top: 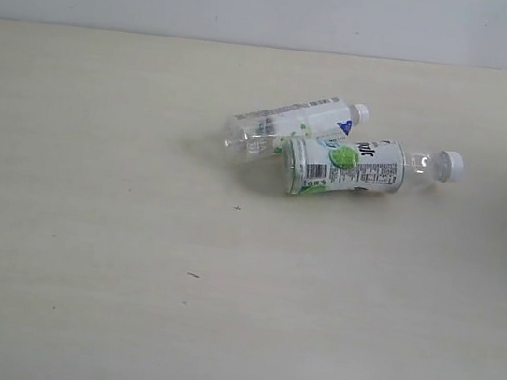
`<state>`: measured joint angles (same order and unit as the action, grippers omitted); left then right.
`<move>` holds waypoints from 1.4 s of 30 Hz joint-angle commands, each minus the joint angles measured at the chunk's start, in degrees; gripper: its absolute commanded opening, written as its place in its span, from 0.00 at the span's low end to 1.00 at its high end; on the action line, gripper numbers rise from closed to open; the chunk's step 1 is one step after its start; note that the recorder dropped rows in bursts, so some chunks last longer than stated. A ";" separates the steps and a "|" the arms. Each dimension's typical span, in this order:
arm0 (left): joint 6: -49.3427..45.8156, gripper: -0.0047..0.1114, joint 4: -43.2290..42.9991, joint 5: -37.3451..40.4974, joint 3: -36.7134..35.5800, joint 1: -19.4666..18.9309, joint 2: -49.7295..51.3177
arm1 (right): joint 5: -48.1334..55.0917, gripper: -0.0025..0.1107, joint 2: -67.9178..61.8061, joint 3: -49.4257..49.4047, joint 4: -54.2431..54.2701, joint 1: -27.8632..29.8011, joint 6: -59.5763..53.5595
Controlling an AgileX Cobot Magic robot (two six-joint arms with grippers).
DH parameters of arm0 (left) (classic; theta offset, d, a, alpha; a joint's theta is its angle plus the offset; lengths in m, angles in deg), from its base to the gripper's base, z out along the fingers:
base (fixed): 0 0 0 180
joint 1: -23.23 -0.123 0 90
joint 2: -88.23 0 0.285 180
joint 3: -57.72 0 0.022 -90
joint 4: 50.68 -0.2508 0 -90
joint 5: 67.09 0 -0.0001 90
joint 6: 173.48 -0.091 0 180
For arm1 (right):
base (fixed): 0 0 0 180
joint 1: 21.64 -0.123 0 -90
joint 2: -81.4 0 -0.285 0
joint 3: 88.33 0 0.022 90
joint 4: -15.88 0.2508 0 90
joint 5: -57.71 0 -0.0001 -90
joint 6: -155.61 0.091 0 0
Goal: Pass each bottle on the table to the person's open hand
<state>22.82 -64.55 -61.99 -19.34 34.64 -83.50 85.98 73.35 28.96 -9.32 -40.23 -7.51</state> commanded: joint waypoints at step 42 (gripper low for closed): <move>0.40 0.04 -0.04 0.11 -0.16 -0.12 -0.04 | 0.50 0.02 0.27 -0.37 -0.35 -0.10 0.34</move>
<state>22.82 -64.55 -61.99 -19.34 34.64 -83.50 86.77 73.35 28.96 -9.32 -40.23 -7.34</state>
